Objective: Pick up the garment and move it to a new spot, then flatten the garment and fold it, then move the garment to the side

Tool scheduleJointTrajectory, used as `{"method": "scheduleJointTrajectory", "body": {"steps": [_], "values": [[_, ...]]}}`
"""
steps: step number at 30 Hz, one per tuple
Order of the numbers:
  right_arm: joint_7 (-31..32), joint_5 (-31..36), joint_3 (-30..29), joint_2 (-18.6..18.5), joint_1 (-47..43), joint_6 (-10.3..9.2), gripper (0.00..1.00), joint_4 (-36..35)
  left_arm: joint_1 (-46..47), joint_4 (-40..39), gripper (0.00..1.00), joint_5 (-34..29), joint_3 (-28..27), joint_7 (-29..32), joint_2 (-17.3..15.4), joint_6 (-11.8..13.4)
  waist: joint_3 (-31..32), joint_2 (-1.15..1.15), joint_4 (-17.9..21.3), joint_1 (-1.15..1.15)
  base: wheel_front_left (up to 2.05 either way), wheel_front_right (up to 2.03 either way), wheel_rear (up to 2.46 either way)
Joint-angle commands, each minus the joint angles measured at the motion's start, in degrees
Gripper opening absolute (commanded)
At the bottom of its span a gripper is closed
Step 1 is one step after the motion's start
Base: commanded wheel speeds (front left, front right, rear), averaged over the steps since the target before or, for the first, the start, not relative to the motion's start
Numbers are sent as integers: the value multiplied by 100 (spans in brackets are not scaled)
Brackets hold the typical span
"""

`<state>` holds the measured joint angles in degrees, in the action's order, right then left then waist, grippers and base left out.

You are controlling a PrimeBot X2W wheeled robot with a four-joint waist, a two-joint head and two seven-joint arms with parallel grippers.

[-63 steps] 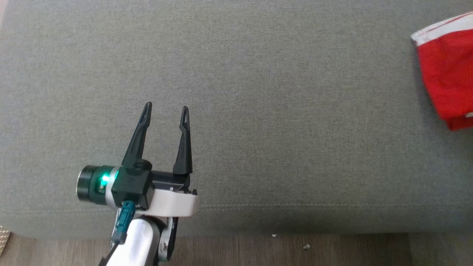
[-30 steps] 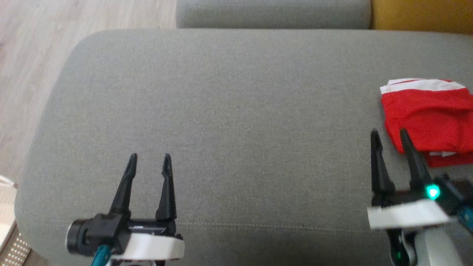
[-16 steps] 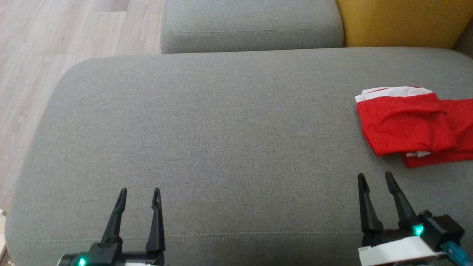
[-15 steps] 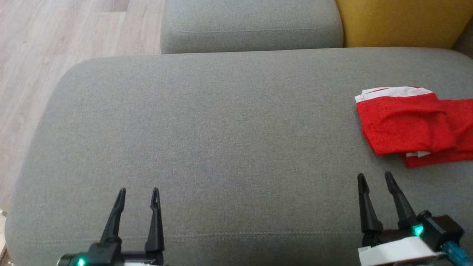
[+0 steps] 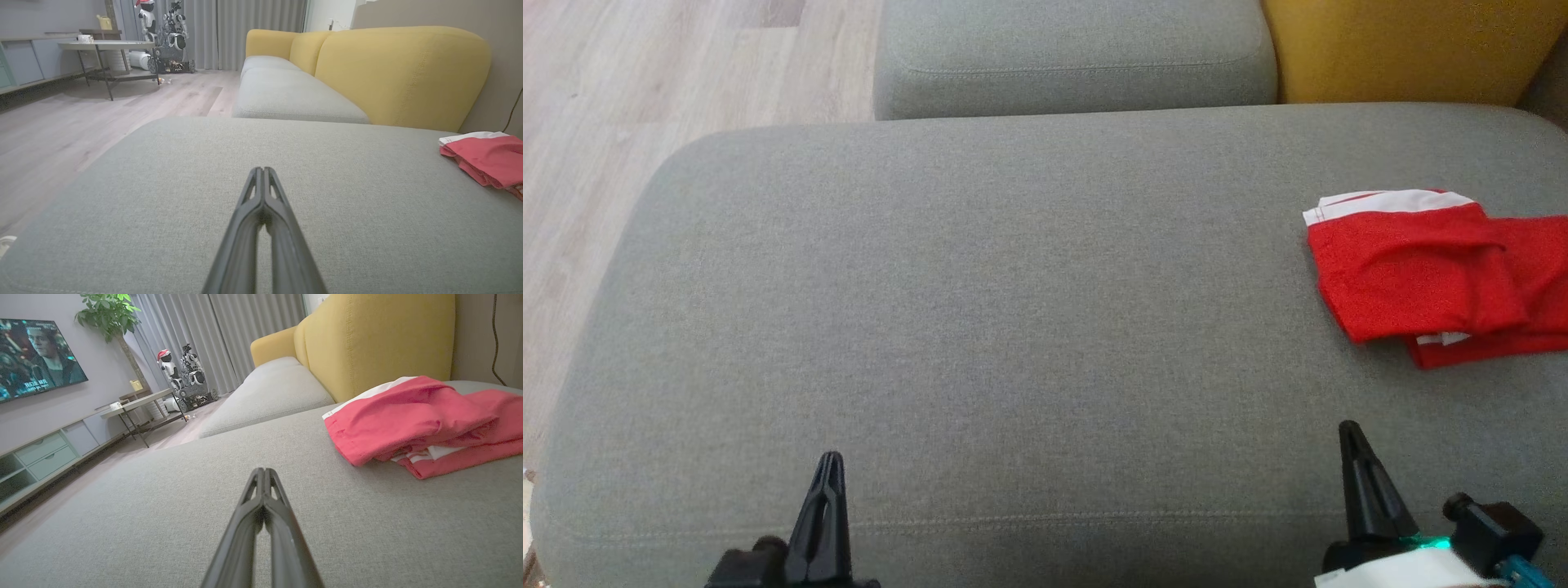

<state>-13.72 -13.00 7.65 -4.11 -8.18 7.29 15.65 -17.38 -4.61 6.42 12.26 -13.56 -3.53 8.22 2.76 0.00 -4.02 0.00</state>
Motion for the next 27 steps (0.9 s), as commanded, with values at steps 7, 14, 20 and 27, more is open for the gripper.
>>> {"method": "scheduleJointTrajectory", "body": {"steps": [7,14,20,27], "values": [[103,-646,-71,-40,267,2,0,-192,326,-1,0,665,-127,113,-43,-135,-18,0,26,0,0,0,0],[184,-1067,-114,-53,332,3,0,-189,447,126,0,1125,-187,191,-62,-222,-32,0,46,0,0,0,0],[281,-1554,-169,-65,404,4,0,-188,582,261,0,1657,-261,283,-81,-318,-49,0,70,0,0,0,0],[381,-2037,-229,-73,477,6,0,-188,713,387,0,2186,-340,378,-98,-410,-67,0,93,0,0,0,0]]}}
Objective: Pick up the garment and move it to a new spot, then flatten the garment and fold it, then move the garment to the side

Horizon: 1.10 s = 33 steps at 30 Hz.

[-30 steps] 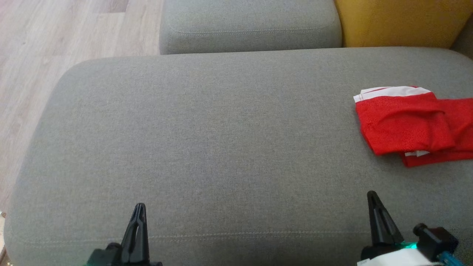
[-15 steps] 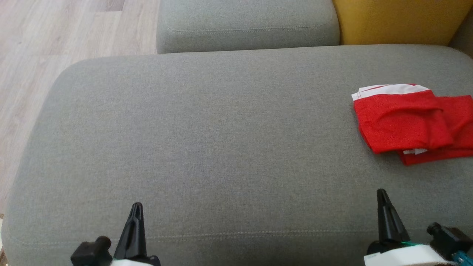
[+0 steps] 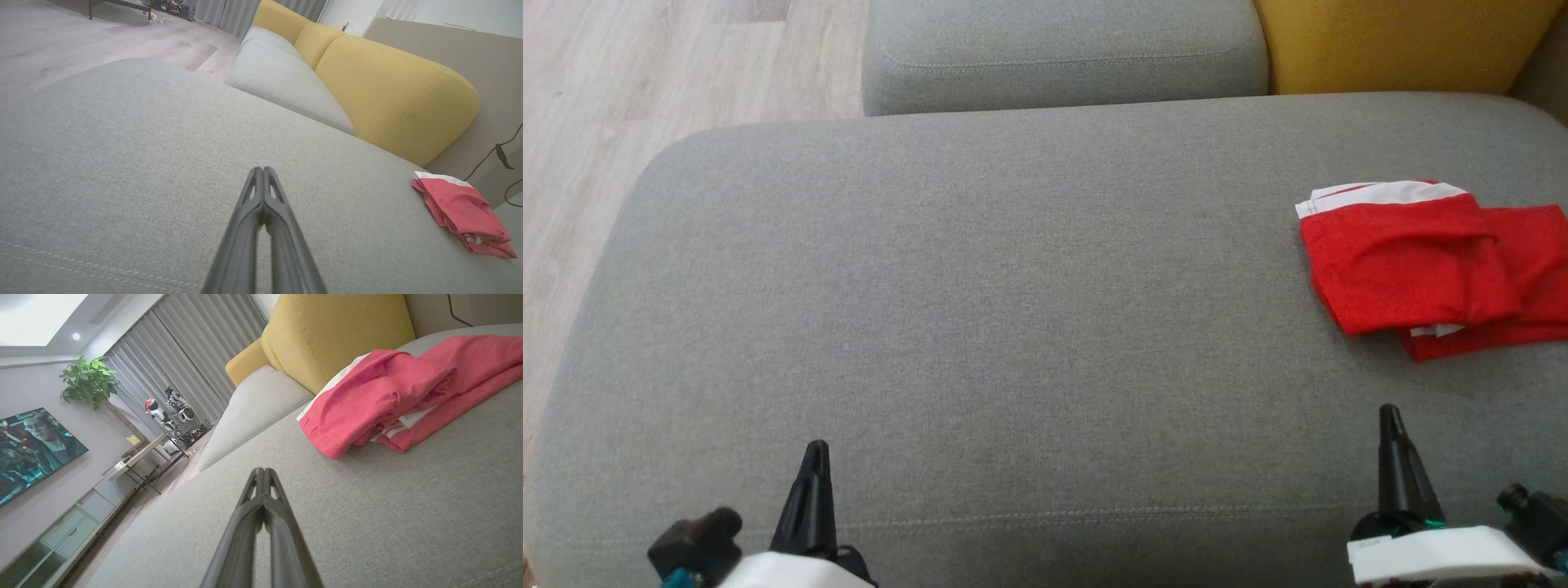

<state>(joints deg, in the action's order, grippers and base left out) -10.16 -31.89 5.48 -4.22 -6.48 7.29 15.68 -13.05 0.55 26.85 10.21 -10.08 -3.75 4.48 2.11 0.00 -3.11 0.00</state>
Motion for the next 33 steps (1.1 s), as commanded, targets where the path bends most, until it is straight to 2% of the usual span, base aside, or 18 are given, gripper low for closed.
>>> {"method": "scheduleJointTrajectory", "body": {"steps": [1,33], "values": [[40,-217,-20,-63,317,6,0,-191,299,-112,0,219,-147,43,-78,-48,-5,0,6,0,0,0,0],[519,-2320,-324,-70,637,11,0,-189,849,375,0,2512,-552,502,-110,-447,-83,0,112,0,0,0,0]]}}
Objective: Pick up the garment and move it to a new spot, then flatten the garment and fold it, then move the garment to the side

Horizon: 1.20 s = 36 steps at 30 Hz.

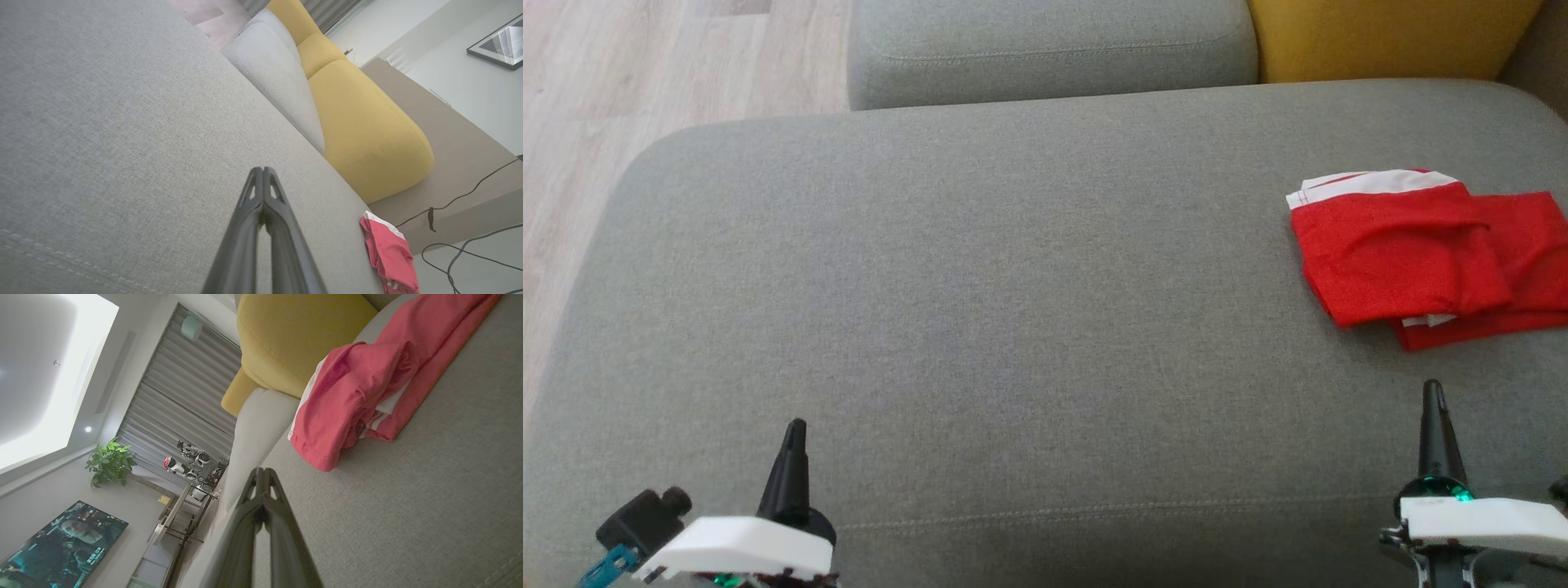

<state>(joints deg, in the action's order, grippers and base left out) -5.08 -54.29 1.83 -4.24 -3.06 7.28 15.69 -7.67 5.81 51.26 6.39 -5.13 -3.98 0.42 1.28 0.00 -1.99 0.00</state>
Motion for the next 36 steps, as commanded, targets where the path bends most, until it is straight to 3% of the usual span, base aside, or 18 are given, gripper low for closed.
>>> {"method": "scheduleJointTrajectory", "body": {"steps": [1,36], "values": [[28,-147,30,-69,305,12,0,-190,328,-134,0,144,-184,22,-88,-54,-2,0,3,0,0,0,0],[611,-2473,-367,-38,671,17,0,-184,959,442,0,2679,-702,591,-79,-503,-90,0,122,0,0,0,0]]}}
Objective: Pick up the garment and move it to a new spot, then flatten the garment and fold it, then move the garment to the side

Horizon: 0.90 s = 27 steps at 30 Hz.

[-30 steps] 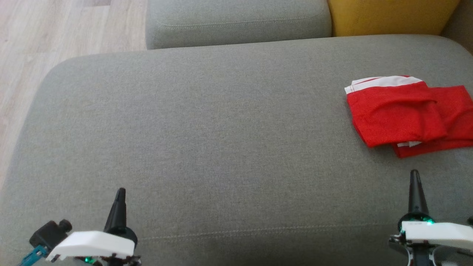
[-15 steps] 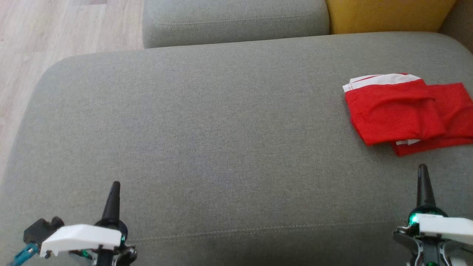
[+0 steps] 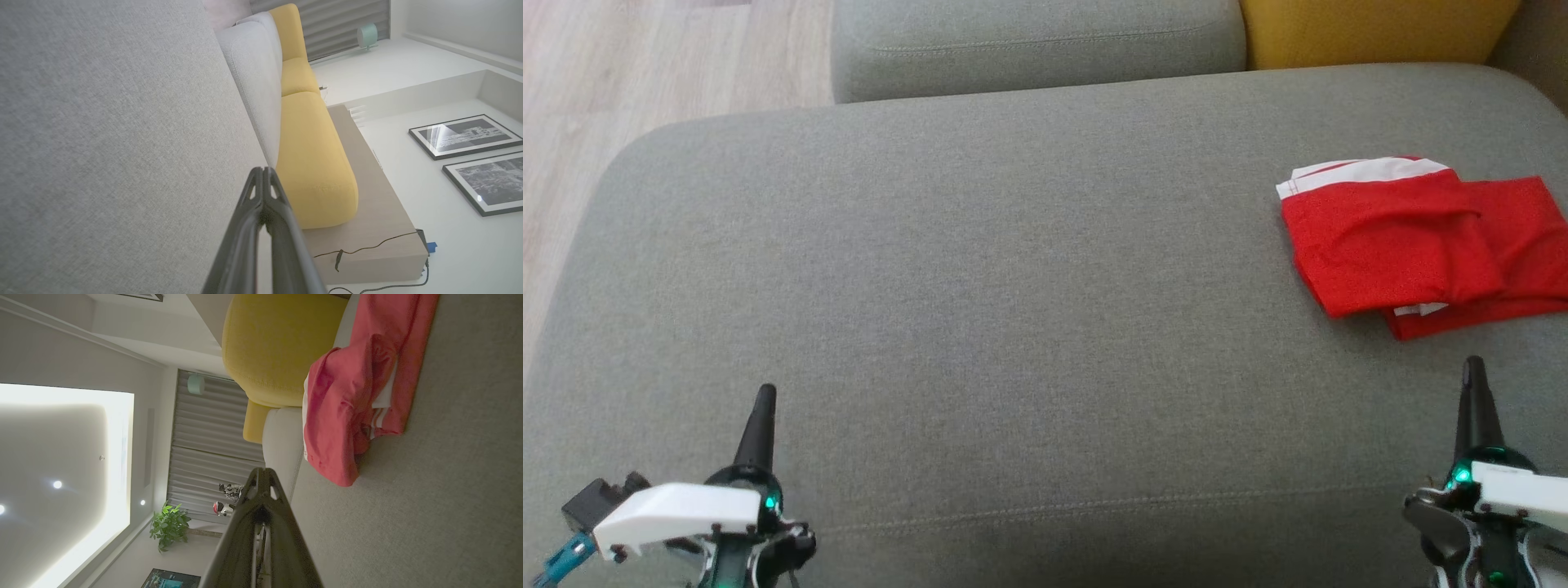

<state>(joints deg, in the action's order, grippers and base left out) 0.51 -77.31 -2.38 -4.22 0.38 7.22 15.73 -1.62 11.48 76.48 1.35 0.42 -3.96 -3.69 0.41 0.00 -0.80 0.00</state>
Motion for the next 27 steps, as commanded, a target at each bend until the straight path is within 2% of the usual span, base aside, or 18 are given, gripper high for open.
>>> {"method": "scheduleJointTrajectory", "body": {"steps": [1,22,27], "values": [[69,-238,42,-38,337,23,0,-187,372,-108,0,228,-214,53,-81,-105,-5,0,7,0,0,0,0],[433,-1623,-213,-8,559,26,0,-182,754,239,0,1736,-544,410,-62,-375,-58,0,78,0,0,0,0],[447,-1642,-226,-1,564,26,0,-182,762,246,0,1757,-561,425,-55,-380,-59,0,80,0,0,0,0]]}}
